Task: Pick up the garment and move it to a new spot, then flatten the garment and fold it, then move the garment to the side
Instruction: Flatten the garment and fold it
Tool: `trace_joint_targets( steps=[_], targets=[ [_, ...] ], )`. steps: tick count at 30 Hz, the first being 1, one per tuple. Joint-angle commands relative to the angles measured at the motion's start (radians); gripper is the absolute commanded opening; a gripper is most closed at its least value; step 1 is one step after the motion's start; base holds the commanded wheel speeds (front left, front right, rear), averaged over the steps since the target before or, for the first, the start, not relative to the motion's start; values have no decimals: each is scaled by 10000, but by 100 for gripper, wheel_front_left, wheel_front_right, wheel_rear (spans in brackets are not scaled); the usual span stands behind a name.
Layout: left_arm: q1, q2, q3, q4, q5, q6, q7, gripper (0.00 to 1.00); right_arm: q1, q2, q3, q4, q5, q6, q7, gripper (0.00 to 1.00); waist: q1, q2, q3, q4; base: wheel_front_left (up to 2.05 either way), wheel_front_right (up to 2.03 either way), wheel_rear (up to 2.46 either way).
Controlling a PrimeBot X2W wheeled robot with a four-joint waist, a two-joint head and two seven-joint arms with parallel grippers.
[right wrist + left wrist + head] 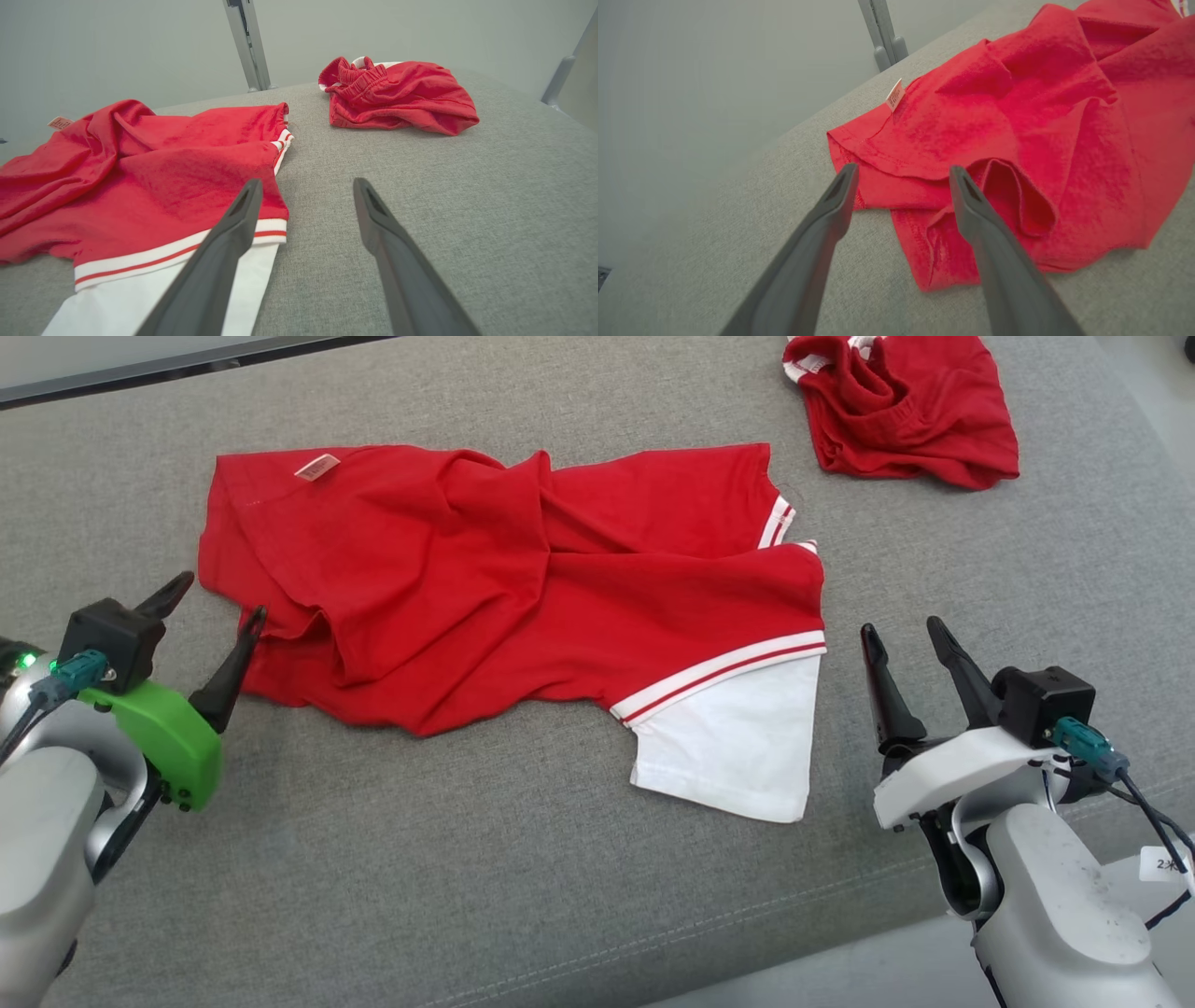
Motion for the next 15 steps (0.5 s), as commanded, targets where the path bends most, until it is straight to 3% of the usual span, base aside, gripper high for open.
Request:
trace_joint_targets(
  steps=[1, 7, 15],
  targets=[
    [-154, 325, -467, -75, -441, -12, 222, 100, 10, -2, 33, 44, 41, -4, -36, 100, 0, 0, 5, -58, 0, 0, 0],
    [-470, 858, -1655, -29, -1331, -13, 647, 100, -60, 26, 87, 73, 90, -3, -36, 100, 0, 0, 26, -190, 0, 0, 0],
    [-766, 945, -2939, 482, -2367, -4, 774, 100, -123, 9, 145, 48, 121, -4, -36, 100, 0, 0, 115, -408, 0, 0, 0]
  ],
)
